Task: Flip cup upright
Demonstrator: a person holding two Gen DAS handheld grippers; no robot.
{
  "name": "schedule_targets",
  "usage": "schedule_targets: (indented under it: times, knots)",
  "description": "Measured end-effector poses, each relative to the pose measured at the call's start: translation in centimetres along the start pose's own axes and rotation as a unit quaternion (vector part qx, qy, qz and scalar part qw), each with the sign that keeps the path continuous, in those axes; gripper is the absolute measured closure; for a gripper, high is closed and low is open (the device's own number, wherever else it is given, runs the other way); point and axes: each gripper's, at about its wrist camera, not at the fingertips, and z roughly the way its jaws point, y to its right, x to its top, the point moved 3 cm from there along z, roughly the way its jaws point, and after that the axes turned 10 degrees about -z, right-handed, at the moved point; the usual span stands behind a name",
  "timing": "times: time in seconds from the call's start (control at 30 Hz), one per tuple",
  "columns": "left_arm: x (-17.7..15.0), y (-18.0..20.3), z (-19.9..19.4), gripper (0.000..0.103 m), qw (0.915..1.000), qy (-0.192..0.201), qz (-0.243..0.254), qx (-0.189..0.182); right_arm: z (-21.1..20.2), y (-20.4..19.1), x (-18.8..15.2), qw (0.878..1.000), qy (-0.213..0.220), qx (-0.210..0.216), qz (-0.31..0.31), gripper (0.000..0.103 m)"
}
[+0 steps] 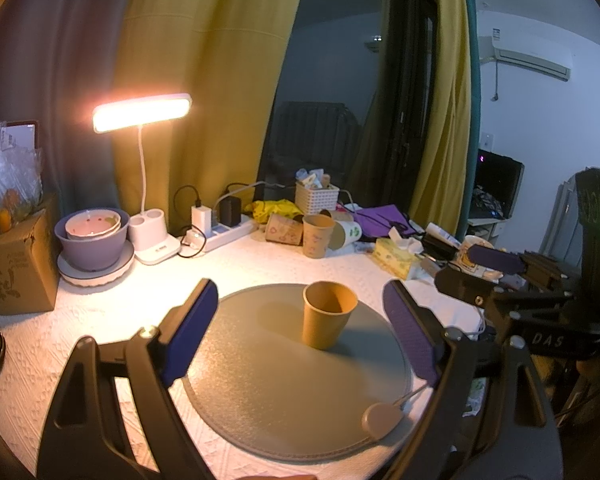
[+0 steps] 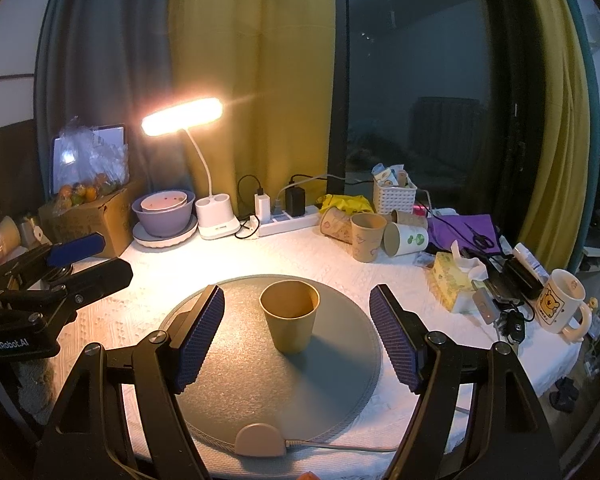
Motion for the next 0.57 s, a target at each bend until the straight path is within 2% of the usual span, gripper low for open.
schedule_targets:
  times: [0.57]
  knots:
    - [-0.33,-0.38,0.04,0.017,1.0,-0.003,-0.009,-0.002,0.47,-0.56,0.06,1.0,-0.003,0.004,-0.007,0.025]
